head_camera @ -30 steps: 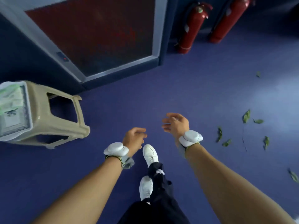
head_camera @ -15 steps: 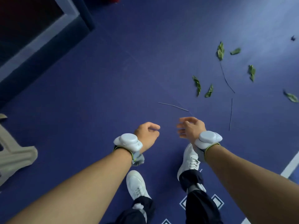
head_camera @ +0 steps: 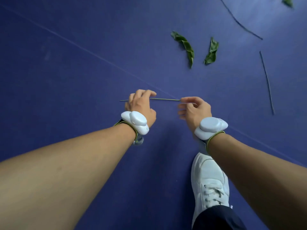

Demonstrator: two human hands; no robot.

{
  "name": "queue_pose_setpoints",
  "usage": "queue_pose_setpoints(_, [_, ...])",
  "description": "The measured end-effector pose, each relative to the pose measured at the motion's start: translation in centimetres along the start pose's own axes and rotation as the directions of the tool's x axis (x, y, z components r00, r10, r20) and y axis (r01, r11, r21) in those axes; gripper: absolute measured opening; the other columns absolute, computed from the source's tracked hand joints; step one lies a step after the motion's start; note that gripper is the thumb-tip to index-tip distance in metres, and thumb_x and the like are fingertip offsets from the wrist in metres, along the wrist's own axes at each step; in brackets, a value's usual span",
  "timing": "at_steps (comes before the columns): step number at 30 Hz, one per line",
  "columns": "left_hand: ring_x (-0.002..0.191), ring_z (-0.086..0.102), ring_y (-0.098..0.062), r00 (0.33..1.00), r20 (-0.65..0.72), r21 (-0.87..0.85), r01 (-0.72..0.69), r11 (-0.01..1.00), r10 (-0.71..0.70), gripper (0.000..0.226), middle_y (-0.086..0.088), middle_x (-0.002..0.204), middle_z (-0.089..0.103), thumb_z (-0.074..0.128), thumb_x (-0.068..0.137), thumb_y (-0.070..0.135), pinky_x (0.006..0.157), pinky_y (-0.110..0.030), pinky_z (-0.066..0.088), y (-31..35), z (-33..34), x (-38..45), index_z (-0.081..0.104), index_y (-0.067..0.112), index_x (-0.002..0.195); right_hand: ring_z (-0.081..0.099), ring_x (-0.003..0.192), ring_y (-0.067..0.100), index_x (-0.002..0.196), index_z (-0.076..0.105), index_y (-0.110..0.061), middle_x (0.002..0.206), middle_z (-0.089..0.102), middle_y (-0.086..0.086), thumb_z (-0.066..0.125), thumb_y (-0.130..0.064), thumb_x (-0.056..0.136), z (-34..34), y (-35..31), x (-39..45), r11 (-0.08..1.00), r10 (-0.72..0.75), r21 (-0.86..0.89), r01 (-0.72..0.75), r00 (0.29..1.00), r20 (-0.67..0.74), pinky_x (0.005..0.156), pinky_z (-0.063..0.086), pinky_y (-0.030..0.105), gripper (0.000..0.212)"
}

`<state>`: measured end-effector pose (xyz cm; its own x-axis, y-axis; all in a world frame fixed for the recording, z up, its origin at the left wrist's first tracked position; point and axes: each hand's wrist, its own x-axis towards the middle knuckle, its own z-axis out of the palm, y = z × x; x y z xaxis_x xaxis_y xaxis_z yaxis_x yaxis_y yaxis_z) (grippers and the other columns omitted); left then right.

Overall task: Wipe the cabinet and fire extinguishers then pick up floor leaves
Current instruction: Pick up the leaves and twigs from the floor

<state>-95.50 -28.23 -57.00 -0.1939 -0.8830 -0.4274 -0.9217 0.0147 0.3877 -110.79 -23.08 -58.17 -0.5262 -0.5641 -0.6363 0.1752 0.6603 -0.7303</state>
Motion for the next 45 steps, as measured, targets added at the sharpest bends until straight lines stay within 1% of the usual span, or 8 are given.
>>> queue_pose_setpoints(10, [0.095,0.060,-0.026,0.957,-0.013,0.370,-0.265,0.890,0.290,0.024,0.003,0.090,0.070,0.056,0.085,0.014,0.091,-0.035,0.035,-0.8,1.9,5.0,0.061,0.025,0.107,0.060,0.052,0.025,0.078,0.062,-0.026,0.076,0.071,0.002,0.036,-0.005,0.082,-0.8,0.6,5.9,0.986,-0.102,-0.134,0.096,0.994,-0.033,0.052,0.057,0.038,0.034])
queue_pose_setpoints(18, [0.081,0.065,-0.022,0.999,0.015,0.001,-0.045,0.999,0.045,0.013,0.008,0.074,0.065,0.060,0.078,0.018,0.066,-0.023,0.045,7.7,0.6,8.3,0.072,0.023,0.080,0.063,0.096,0.032,0.101,0.067,-0.025,0.104,0.071,0.003,0.047,-0.015,0.087,-8.5,-5.9,9.5,0.816,-0.275,-0.547,0.187,0.958,-0.083,0.077,0.050,0.031,0.026])
queue_pose_setpoints(22, [0.074,0.070,-0.029,1.000,0.000,-0.234,-0.015,0.972,0.015,0.017,-0.002,0.066,0.069,0.057,0.079,0.026,0.070,-0.033,0.058,13.5,2.2,9.9,0.069,0.014,0.076,0.058,0.107,0.036,0.112,0.061,-0.018,0.114,0.064,0.010,0.056,-0.016,0.085,-15.4,-7.0,12.9,0.780,-0.241,-0.626,0.017,0.931,-0.275,0.084,0.049,0.034,0.028])
queue_pose_setpoints(25, [0.076,0.059,-0.028,1.000,-0.021,-0.259,-0.004,0.966,-0.002,0.019,-0.007,0.089,0.069,0.055,0.087,0.023,0.066,-0.032,0.045,16.8,3.3,11.0,0.071,0.014,0.082,0.050,0.117,0.039,0.116,0.053,-0.012,0.122,0.055,0.015,0.065,-0.020,0.081,-19.2,-6.1,15.4,0.749,-0.168,-0.649,-0.134,0.909,-0.381,0.092,0.046,0.041,0.038])
queue_pose_setpoints(32, [0.069,0.048,-0.016,0.980,-0.119,-0.326,0.116,0.938,-0.162,0.032,-0.005,0.109,0.059,0.044,0.093,0.014,0.070,-0.025,0.030,19.4,3.0,13.5,0.060,0.028,0.069,0.052,0.075,0.031,0.060,0.048,-0.008,0.070,0.054,0.008,0.063,-0.017,0.077,-20.5,-6.2,17.2,0.619,-0.097,-0.744,-0.253,0.915,-0.391,0.066,0.044,0.030,0.024])
queue_pose_setpoints(38, [0.084,0.055,-0.029,0.961,-0.219,-0.396,0.071,0.915,-0.170,0.019,0.001,0.083,0.063,0.050,0.094,0.023,0.072,-0.028,0.035,17.8,1.1,17.4,0.068,0.019,0.090,0.056,0.074,0.034,0.078,0.056,-0.016,0.078,0.064,0.008,0.061,-0.017,0.075,-15.5,-10.3,18.3,0.852,-0.339,-0.503,0.144,0.885,-0.320,0.064,0.039,0.027,0.006])
queue_pose_setpoints(42, [0.086,0.060,-0.030,0.958,-0.202,-0.406,0.106,0.908,-0.202,0.014,0.003,0.082,0.067,0.053,0.091,0.026,0.078,-0.032,0.047,15.2,0.7,18.1,0.067,0.022,0.089,0.057,0.083,0.034,0.085,0.055,-0.015,0.091,0.061,0.008,0.060,-0.009,0.075,-10.4,-13.1,18.1,0.776,-0.490,-0.504,0.379,0.865,-0.105,0.067,0.037,0.028,0.012])
queue_pose_setpoints(45, [0.085,0.066,-0.026,0.958,-0.185,-0.439,0.121,0.890,-0.221,0.013,0.000,0.085,0.073,0.051,0.090,0.024,0.075,-0.033,0.051,13.4,0.5,17.6,0.063,0.026,0.088,0.056,0.104,0.034,0.121,0.050,-0.014,0.118,0.053,0.009,0.066,-0.018,0.080,-7.2,-14.1,18.5,0.804,-0.409,-0.487,0.340,0.912,-0.038,0.079,0.040,0.031,0.044])
